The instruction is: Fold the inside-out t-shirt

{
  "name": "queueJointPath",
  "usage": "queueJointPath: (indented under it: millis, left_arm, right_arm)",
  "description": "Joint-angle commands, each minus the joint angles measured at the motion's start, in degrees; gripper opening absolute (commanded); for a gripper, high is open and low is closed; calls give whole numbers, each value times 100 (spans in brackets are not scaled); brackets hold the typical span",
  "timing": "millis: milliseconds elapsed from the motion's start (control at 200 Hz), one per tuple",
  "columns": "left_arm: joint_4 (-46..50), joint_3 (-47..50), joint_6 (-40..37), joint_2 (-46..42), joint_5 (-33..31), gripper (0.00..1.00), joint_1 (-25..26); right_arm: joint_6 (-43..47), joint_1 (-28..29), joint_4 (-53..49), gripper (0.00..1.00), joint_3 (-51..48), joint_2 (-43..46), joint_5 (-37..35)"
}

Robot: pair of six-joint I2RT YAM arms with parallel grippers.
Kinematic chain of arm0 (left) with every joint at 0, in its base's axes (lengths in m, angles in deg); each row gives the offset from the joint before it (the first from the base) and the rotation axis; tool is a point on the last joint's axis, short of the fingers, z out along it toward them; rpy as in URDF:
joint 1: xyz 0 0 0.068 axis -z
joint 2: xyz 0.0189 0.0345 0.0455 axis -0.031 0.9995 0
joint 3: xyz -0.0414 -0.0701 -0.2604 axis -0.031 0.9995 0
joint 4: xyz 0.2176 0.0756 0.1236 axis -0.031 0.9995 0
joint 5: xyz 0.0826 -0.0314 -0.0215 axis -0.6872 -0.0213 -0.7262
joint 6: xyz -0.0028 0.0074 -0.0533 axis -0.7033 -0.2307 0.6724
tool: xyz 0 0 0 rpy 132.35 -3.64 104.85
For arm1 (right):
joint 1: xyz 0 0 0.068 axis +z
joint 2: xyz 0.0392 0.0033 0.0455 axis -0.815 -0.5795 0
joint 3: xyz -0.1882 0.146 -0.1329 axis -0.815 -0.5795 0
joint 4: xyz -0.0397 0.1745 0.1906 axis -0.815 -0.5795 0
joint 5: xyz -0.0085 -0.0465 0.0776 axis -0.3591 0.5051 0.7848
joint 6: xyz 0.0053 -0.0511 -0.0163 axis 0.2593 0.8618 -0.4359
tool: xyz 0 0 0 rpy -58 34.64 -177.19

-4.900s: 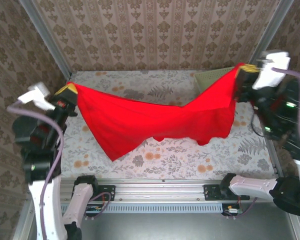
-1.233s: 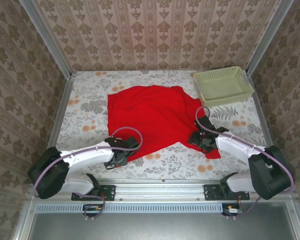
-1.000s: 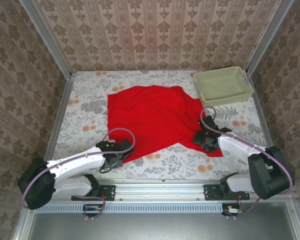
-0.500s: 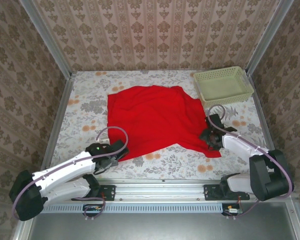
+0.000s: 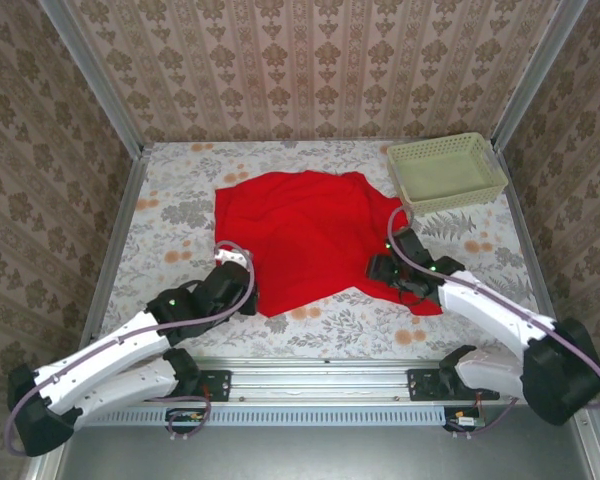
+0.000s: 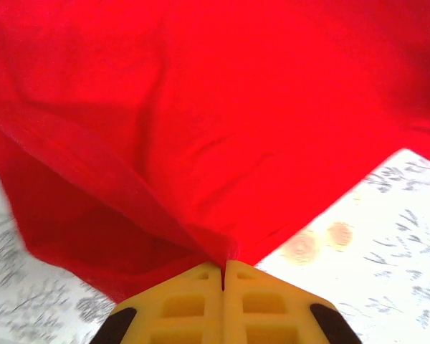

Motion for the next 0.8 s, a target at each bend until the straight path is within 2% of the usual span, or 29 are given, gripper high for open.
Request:
queueJointPath:
  millis: [0, 130, 280, 375, 475, 740, 795]
  left_arm:
    - [225, -2, -233, 446, 97, 0, 359]
    - [667, 319, 540, 669, 49, 0, 491]
    - [1197, 684, 1445, -103, -153, 0, 486]
    - [2137, 664, 2188, -632, -445, 0, 482]
    - [2895, 648, 2856, -975, -454, 0, 475]
    - [3801, 803, 3466, -1140, -545, 0, 479]
    - [3913, 812, 3570, -1150, -569, 6, 482]
  right_arm:
    - [-171, 38, 0, 65, -1, -697, 142]
    - [-241, -68, -85, 66, 173, -1394, -75]
    - [-377, -389, -115, 64, 237, -1690, -250]
    - [-467, -457, -126, 63, 342, -1790, -273]
    - [-583, -467, -182, 63, 508, -1969, -379]
    - [-950, -456, -218, 62, 443, -1785, -669]
    - [-975, -455, -305, 62, 419, -1651, -779]
